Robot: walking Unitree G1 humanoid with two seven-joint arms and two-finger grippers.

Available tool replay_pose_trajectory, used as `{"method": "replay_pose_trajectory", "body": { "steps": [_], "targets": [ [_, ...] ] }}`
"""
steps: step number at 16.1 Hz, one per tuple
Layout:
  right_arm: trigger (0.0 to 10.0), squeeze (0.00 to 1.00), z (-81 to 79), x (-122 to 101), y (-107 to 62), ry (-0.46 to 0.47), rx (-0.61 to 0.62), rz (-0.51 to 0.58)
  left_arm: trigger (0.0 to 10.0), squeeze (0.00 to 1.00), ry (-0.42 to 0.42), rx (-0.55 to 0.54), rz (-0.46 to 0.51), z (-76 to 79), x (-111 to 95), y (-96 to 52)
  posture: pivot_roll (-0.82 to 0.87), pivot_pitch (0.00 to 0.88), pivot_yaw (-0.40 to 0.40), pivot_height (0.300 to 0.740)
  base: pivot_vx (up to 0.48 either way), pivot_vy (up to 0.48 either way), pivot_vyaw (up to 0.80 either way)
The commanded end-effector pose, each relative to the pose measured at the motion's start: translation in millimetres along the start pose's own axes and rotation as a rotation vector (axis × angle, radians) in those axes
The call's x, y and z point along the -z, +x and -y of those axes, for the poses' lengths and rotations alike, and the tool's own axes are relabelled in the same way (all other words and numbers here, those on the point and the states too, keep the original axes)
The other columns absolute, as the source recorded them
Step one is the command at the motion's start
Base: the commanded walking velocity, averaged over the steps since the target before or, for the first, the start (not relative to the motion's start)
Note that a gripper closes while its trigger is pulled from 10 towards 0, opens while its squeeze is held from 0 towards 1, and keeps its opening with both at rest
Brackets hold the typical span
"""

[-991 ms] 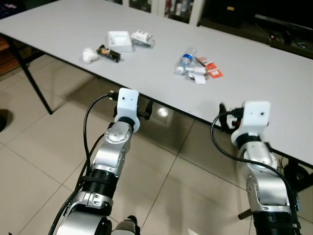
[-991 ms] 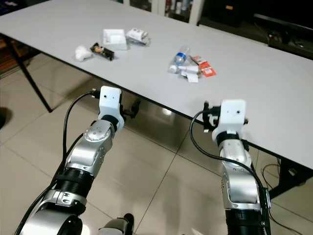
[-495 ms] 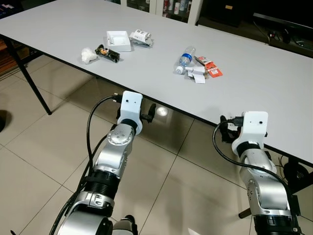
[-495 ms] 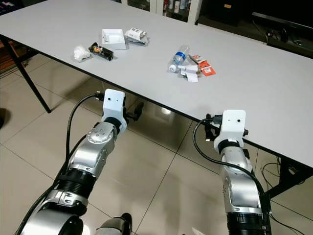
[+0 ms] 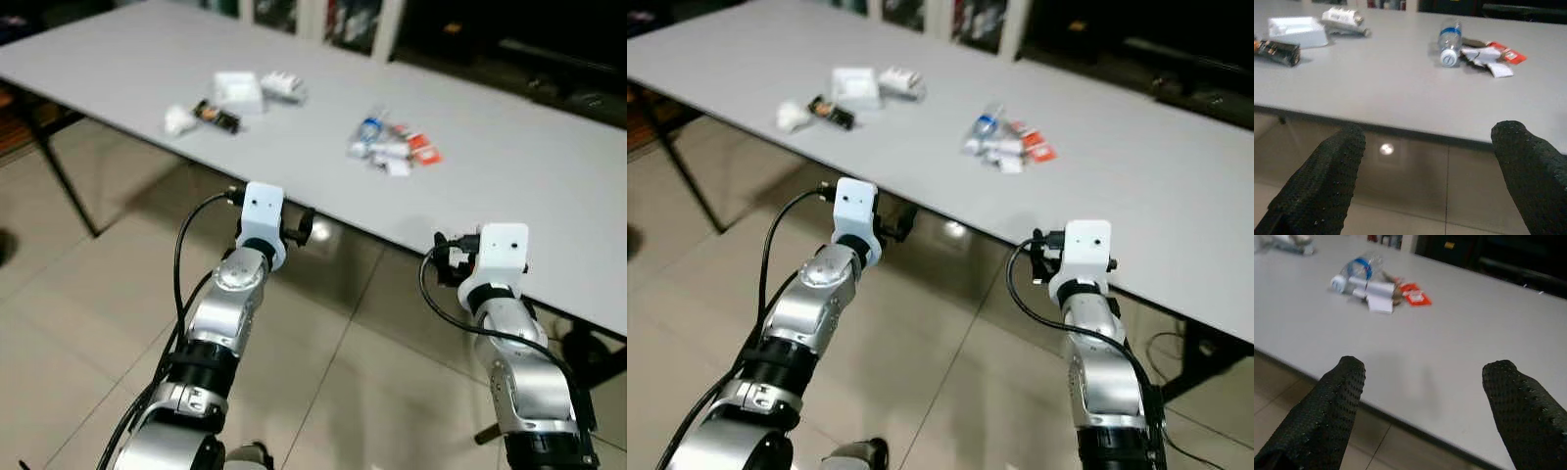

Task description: Picking trash to rubbish bin

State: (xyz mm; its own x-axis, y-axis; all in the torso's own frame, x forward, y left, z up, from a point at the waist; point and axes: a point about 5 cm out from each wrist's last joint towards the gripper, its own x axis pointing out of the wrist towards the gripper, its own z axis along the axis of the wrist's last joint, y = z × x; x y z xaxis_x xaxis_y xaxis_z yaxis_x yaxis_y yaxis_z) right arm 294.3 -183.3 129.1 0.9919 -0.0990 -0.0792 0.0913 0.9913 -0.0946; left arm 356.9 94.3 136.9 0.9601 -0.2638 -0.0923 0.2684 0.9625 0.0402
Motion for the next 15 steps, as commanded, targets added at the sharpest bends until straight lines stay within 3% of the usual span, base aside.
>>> {"method": "replay_pose_trajectory", "body": {
  "steps": [1,15],
  "targets": [
    [10.0,0.0,3.0,-1.8,-1.2,-0.008,0.012,0.003,10.0,0.0,-0.004,0.013,0.001,3.2,-0.2,0.6,0.17,0.09,-0.072,0.74,0.48,0.0,0.0],
    [10.0,0.0,1.8,-2.9,-4.3,0.008,0.017,0.013,10.0,0.0,-0.003,0.029,-0.018,5.8,1.7,1.4,0.17,0.099,-0.063,0.74,0.48,0.0,0.0]
  ]
}}
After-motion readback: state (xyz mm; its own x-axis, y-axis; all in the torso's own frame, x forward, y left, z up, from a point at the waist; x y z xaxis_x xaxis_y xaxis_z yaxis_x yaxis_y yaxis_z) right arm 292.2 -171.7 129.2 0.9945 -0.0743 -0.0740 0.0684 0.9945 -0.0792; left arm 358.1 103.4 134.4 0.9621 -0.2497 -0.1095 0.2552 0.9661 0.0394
